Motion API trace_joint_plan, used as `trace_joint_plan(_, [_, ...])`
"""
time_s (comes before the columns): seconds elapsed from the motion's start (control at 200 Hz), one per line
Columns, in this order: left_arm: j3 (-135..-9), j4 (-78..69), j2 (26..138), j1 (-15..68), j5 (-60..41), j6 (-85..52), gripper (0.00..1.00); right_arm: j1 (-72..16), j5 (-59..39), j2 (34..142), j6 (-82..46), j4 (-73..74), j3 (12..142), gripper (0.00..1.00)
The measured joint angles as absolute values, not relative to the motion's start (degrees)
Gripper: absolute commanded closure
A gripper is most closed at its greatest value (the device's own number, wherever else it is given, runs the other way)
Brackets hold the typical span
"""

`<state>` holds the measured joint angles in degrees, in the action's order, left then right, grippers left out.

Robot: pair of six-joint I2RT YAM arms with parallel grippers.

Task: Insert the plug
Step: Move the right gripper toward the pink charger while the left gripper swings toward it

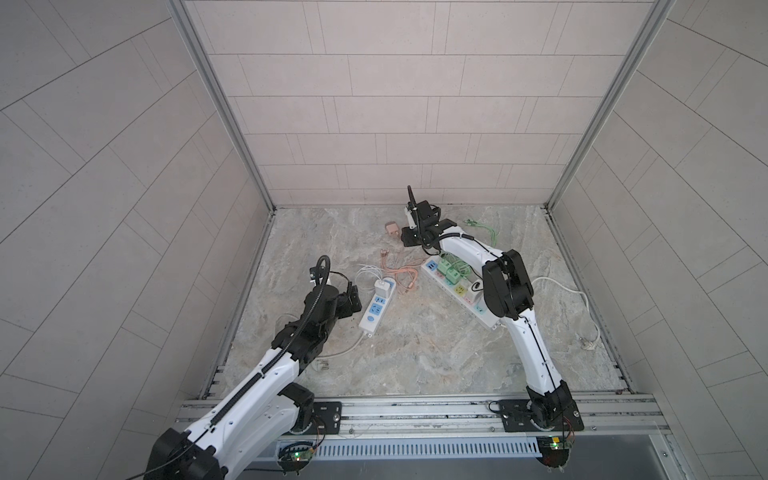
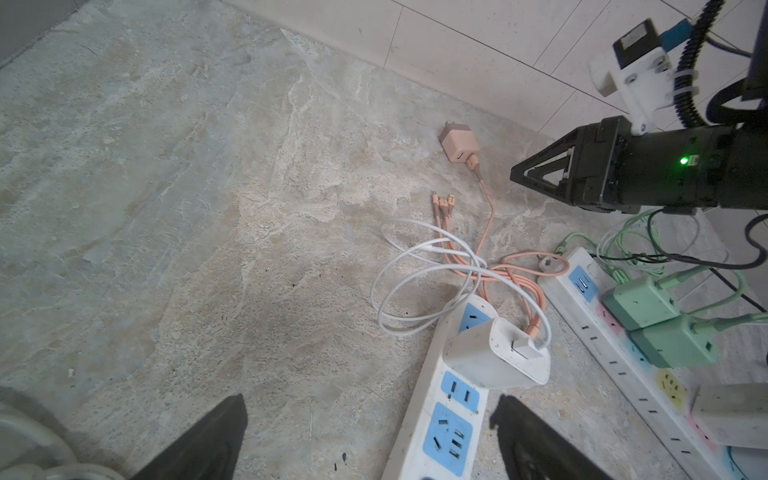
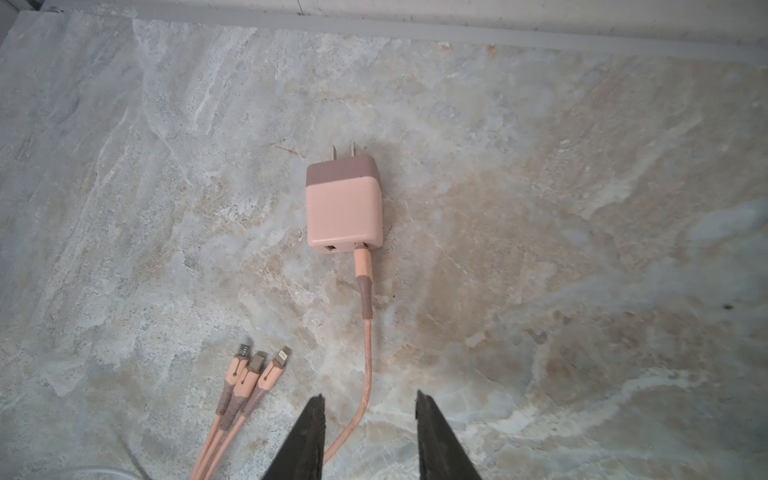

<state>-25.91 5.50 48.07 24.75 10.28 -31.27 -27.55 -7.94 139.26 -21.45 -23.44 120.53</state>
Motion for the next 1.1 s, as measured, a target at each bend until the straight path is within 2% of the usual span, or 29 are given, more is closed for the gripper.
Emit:
trace_joint_plan(0.25, [-27.20,6.02,49.17,24.51,10.13,-32.16,0.00,-29.74,-5.52,143.09,-22.35,-28.08,125.03,0.65])
trace_joint_plan(0.545, [-35.18,5.93,54.33,24.49,10.13,-32.32,0.01,-33.10,1.43,146.39,-23.09,-35.27,129.71,0.69])
trace_joint_plan(0.816, [-42.24,5.50,60.97,24.01,10.39,-31.33,0.00,-33.76,5.13,146.71,-24.88,-39.09,130.30,0.84])
trace_joint_plan(1.101, [-51.44,4.14,74.54,21.15,7.84,-26.41,0.00,-33.74,5.67,145.21,-26.87,-40.25,127.92,0.97])
